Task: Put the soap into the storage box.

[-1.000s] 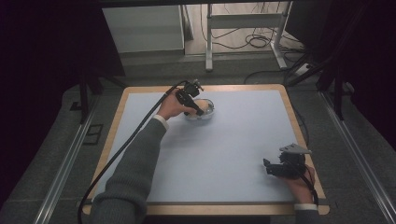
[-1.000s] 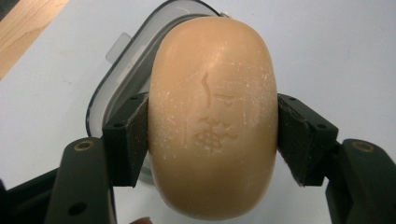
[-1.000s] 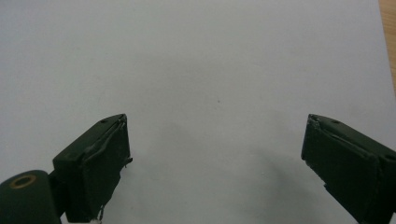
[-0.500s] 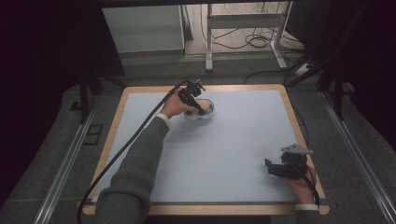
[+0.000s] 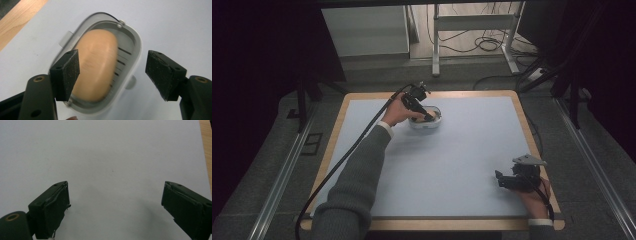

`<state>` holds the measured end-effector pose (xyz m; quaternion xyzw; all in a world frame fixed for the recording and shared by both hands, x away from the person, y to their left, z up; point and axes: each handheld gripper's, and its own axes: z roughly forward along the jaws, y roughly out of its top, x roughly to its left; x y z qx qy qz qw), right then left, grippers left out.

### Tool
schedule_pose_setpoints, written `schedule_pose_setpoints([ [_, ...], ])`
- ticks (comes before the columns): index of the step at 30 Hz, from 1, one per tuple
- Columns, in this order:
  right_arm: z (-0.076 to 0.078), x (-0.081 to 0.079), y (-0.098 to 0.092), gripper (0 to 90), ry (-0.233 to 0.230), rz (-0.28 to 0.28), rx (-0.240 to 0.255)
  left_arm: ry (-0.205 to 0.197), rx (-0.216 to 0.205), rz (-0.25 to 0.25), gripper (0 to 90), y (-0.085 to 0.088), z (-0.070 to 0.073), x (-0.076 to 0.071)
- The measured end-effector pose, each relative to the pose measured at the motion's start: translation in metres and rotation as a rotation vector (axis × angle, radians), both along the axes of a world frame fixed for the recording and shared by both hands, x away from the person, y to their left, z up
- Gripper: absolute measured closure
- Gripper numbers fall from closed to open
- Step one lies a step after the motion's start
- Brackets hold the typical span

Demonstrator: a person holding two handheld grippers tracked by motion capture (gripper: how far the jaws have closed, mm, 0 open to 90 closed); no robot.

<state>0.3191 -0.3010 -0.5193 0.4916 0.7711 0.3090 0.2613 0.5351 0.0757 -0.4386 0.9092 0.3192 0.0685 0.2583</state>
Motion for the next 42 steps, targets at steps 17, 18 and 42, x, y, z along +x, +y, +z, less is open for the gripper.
schedule_pose_setpoints([
  [17,0.0,0.001,0.004,7.8,-0.001,0.011,0.001,-0.052,-0.073,0.003,24.4,0.028,0.007,-0.056],
  [18,0.0,0.001,0.004,7.8,-0.002,0.012,0.0,-0.058,-0.079,0.011,24.1,0.034,0.006,-0.066],
  [42,0.002,-0.001,0.007,7.7,-0.008,0.02,0.0,-0.098,-0.161,0.138,20.6,0.116,-0.032,-0.182],
])
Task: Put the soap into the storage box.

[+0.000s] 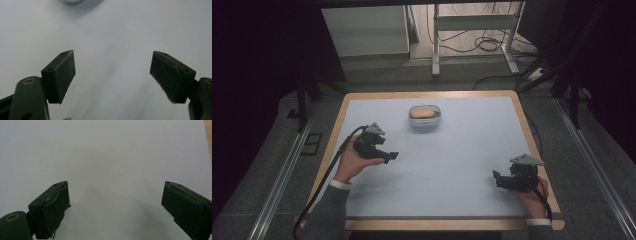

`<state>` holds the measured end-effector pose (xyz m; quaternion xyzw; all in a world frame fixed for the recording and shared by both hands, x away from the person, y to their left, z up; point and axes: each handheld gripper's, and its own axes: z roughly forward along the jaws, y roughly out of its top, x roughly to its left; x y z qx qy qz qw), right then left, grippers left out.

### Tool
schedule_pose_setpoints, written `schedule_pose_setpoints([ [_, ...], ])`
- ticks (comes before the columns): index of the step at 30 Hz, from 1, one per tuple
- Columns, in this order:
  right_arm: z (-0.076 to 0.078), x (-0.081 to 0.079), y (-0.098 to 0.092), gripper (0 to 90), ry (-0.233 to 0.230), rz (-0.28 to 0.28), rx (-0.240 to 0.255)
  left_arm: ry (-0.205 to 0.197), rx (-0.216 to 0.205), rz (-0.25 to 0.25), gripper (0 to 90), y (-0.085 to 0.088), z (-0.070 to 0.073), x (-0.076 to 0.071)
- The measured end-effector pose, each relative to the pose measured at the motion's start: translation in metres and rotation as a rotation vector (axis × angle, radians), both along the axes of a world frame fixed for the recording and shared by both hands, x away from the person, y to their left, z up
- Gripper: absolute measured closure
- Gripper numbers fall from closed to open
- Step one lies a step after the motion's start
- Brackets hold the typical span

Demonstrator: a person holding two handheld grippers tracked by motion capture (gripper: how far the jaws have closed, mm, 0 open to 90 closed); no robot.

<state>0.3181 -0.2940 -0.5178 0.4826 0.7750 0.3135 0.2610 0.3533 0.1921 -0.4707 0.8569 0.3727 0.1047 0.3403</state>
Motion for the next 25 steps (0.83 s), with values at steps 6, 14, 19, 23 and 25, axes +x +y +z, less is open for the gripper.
schedule_pose_setpoints([
  [6,0.0,0.0,0.001,7.8,-0.003,0.003,-0.002,0.011,-0.024,0.048,20.2,0.02,-0.018,-0.025],
  [14,0.0,0.0,0.001,7.8,-0.002,0.001,-0.007,0.013,-0.055,0.098,20.2,0.033,-0.029,-0.034],
  [19,0.001,-0.001,0.001,7.8,-0.011,-0.001,-0.001,0.015,-0.08,0.112,20.3,0.034,-0.03,-0.033],
  [23,0.002,-0.002,0.001,7.7,-0.022,0.002,0.005,0.02,-0.08,0.105,20.1,0.031,-0.03,-0.031],
  [25,0.003,-0.002,0.001,7.7,-0.032,0.002,0.013,0.023,-0.078,0.103,20.0,0.029,-0.03,-0.03],
])
